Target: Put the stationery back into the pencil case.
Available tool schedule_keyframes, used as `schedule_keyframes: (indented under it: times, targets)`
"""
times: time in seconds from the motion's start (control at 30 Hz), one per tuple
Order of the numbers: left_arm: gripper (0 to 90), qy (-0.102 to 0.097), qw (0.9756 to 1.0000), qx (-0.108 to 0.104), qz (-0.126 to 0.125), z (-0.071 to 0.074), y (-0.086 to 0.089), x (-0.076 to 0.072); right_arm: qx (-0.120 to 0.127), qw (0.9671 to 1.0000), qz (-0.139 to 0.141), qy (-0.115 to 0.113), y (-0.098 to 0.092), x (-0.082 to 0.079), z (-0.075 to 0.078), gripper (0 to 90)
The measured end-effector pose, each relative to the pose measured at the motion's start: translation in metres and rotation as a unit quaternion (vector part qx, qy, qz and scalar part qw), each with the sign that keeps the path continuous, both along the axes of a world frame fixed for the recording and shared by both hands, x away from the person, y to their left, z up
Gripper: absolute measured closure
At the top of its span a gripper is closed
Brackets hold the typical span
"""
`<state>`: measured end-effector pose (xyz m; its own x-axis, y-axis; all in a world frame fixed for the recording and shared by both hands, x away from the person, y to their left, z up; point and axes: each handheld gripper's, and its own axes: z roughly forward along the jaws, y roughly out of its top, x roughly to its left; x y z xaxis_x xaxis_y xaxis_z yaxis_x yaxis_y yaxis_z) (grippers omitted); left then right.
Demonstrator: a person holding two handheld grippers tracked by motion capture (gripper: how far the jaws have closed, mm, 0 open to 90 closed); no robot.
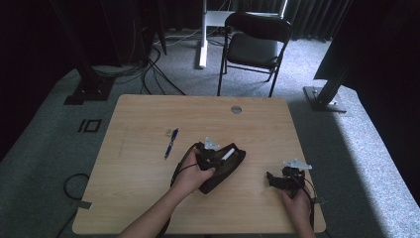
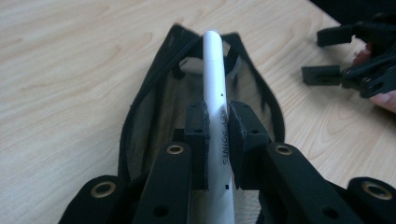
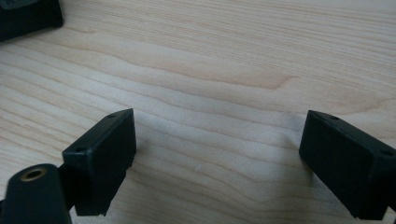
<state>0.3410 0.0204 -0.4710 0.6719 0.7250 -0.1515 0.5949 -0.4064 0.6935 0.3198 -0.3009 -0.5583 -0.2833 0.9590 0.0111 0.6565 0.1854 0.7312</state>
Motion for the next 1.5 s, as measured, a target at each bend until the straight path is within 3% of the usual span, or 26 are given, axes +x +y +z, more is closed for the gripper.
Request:
schedule_keyframes:
  times: [0.27, 0.57, 0.83, 1.0, 1.23, 1.33, 1.5]
  targets:
    - [79.1, 0.02, 0.9997, 0.015, -0.001, -0.01, -0.006, 0.008, 0.0, 1.0, 0.0, 0.0, 0.0, 0.0, 0.0, 10.6]
    - [79.1, 0.048, 0.9977, 0.048, -0.003, -0.021, -0.017, 0.017, -0.001, 1.0, 0.001, 0.0, 0.0, 0.0, 0.0, 10.6]
    - [79.1, 0.042, 0.9963, 0.074, -0.013, -0.024, -0.025, 0.019, -0.001, 1.0, 0.0, 0.0, 0.0, 0.0, 0.0, 10.6]
    - [79.1, 0.05, 0.995, 0.084, -0.02, -0.029, -0.03, 0.022, -0.001, 1.0, 0.001, 0.0, 0.0, 0.0, 0.0, 10.6]
    - [78.5, 0.052, 0.9953, 0.081, -0.015, -0.03, -0.032, 0.024, -0.001, 1.0, 0.001, -0.001, 0.0, 0.0, 0.0, 10.6]
    - [72.1, 0.051, 0.9953, 0.082, -0.014, -0.029, -0.033, 0.024, -0.001, 1.0, 0.001, -0.001, 0.0, 0.0, 0.0, 10.6]
    - [74.6, 0.048, 0.9956, 0.077, -0.023, -0.024, -0.031, 0.021, -0.001, 1.0, 0.001, 0.0, 0.0, 0.0, 0.0, 10.6]
